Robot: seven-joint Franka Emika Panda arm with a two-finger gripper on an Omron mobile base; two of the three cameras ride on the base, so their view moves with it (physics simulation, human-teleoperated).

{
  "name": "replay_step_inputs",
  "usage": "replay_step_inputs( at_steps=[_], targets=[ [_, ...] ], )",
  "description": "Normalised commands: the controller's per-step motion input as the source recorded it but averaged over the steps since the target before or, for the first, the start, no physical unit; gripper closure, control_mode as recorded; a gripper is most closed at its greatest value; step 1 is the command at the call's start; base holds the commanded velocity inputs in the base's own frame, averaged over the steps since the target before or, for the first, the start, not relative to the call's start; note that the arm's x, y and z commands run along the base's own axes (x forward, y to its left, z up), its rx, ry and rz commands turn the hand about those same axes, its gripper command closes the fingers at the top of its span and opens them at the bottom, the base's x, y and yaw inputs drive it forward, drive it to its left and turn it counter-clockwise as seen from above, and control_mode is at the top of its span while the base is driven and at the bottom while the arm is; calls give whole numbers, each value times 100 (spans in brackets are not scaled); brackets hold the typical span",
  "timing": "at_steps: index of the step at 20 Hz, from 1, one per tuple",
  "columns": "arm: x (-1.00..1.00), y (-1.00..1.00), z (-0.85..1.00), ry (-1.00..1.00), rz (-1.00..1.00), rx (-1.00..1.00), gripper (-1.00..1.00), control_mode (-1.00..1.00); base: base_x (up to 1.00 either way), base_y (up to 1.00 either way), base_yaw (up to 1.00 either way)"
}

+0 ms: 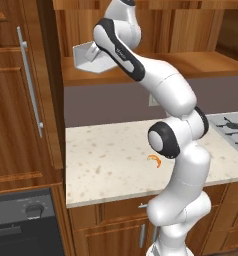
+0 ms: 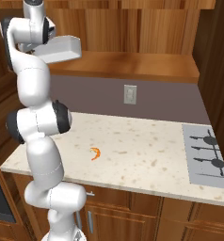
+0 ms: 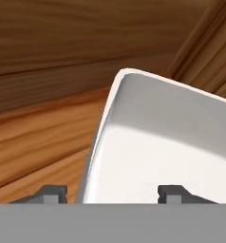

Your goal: Retrieve the tupperware from the cabinet, then place the raw meat into the tupperware to avoid contamination.

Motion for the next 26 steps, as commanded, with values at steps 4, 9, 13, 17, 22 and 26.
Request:
replay_step_inputs(
  at_steps=[4,9,13,17,22,26],
  targets=[
    [0,8,-11,2,-2,-1,100,-100,0,0,0],
    [0,1,0,0,0,0,100,-100,0,0,0],
    [0,0,0,0,0,0,100,-100,0,0,0],
    [0,0,0,0,0,0,100,-100,0,0,0],
    [-7,0,0,0,0,0,100,-100,0,0,0],
    [-19,0,0,0,0,0,100,-100,0,0,0]
  ],
)
